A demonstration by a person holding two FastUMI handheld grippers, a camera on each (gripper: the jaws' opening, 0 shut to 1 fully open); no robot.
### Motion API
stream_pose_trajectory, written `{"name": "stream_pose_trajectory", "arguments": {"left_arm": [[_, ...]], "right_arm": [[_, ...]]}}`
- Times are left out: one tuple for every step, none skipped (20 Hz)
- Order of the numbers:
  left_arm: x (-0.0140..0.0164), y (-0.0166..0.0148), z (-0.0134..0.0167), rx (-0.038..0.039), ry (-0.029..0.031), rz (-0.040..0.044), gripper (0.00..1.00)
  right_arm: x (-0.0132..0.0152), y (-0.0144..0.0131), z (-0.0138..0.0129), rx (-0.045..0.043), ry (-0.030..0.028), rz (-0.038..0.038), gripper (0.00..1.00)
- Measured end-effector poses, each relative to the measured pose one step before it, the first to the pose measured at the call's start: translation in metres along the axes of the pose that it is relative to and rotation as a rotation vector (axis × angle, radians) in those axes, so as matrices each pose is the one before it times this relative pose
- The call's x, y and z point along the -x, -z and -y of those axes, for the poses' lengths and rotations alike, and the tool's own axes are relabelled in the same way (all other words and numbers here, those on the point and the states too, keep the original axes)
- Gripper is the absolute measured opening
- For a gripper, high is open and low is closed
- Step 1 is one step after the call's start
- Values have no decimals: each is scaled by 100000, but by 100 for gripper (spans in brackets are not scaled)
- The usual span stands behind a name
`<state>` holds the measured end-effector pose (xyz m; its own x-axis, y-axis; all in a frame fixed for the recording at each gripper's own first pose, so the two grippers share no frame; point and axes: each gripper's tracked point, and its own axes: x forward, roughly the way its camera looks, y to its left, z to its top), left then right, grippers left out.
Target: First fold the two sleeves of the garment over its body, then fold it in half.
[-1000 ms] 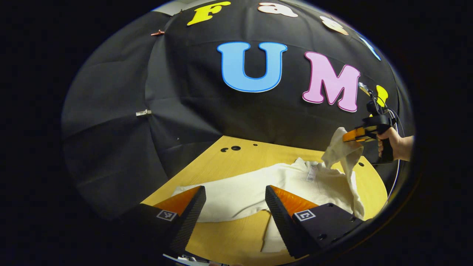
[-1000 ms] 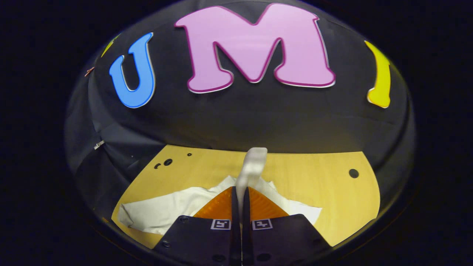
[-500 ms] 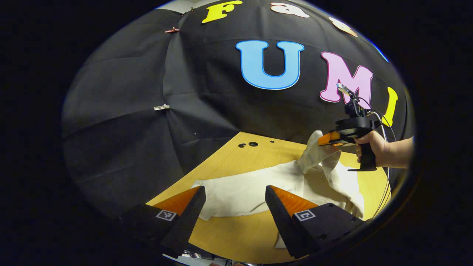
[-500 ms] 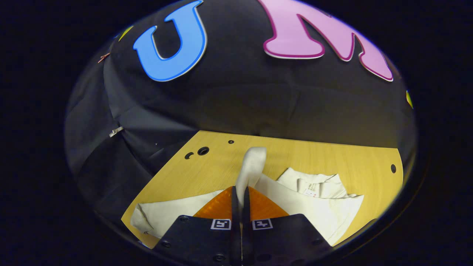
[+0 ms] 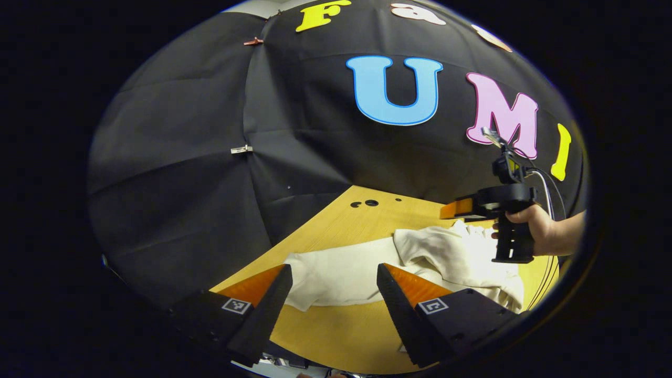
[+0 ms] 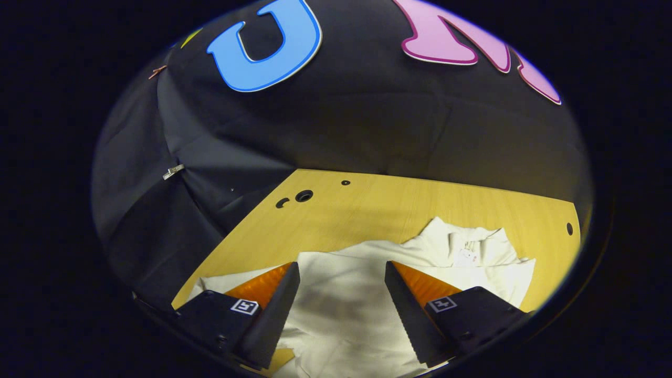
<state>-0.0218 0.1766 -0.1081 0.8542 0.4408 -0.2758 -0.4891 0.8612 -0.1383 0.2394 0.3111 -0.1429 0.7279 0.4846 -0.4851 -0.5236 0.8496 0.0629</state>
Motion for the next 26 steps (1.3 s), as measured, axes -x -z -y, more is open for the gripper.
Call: {"name": "stream_pose_trajectory", "arguments": {"left_arm": [[-414, 576, -459, 538, -736, -796, 99], [-533, 415, -488, 240, -929, -933, 99], [-590, 624, -701, 217, -1399, -1288, 99], [-683, 411, -872, -46, -1872, -764, 100], [-1038, 481, -760, -214, -1846, -198, 100], [-1159, 543, -797, -299, -1549, -1500, 100], [-733, 691, -816, -419, -1701, -1261, 99], [-1173, 510, -872, -133, -1966, -1324, 100], [-1062, 628, -778, 513, -1222, -1937, 100], [-916, 582, -666, 830, -1127, -2000, 100], [-851, 596, -340, 642, -728, -1388, 100], [-1063, 491, -376, 50, -205, -1821, 100], [-929, 343, -363, -415, -570, -1126, 100], [-792, 325, -318, -220, -191, -1107, 97], [-663, 275, -264, -65, 558, -1280, 99], [-725, 310, -42, 31, 609, -1436, 97], [-737, 393, -74, -286, 545, -1742, 99], [-584, 260, -162, -316, 311, -1273, 100], [-370, 415, -3, -61, 467, -1308, 99], [-517, 297, 74, 962, 451, -1245, 99], [-654, 162, 77, 1997, 339, -593, 99], [-484, 349, 187, 1473, -145, -1668, 97], [-326, 473, -222, -84, -947, -947, 99], [-200, 215, 30, -448, -156, -745, 100], [-32, 111, 318, -512, 319, -56, 100], [-166, -80, 141, -900, -7, 93, 100]], "right_arm": [[785, 20, 1159, 1002, 1823, 881, 99], [808, -143, 1353, 521, 2071, 1232, 99], [879, -61, 1369, -119, 1970, 1117, 99], [847, 6, 1607, -882, 2729, 367, 99], [659, 74, 1543, -1722, 2315, 420, 99], [774, 92, 1714, -1752, 2377, 118, 99], [766, 20, 2142, -1608, 3284, 167, 99], [840, -50, 2196, -1463, 3387, 513, 99], [708, -29, 2065, -1339, 3402, 556, 99], [688, 171, 2080, -1269, 3732, 115, 99], [646, 247, 2205, -1538, 3855, -432, 99], [715, 368, 1973, -2160, 3236, -436, 99], [840, 120, 1956, -2265, 3376, 449, 99], [705, 113, 1854, -1445, 3233, 613, 99], [573, 330, 1837, -1010, 2819, 360, 99], [743, 300, 1759, -624, 2247, 41, 99], [746, 409, 1590, -352, 2123, 18, 99], [678, 348, 1481, -347, 1912, -329, 99], [724, 401, 1444, -593, 1673, -347, 99], [563, 405, 1046, -835, 1554, -251, 99], [535, 617, 794, -1232, 1055, -368, 99], [485, 553, 676, -1653, 694, -1236, 98], [331, 538, 576, -1700, 599, -1146, 98], [256, 357, 430, -1172, 433, -155, 99], [286, 219, 463, -427, 578, 273, 99], [227, 261, 178, 113, 202, 94, 99]]}}
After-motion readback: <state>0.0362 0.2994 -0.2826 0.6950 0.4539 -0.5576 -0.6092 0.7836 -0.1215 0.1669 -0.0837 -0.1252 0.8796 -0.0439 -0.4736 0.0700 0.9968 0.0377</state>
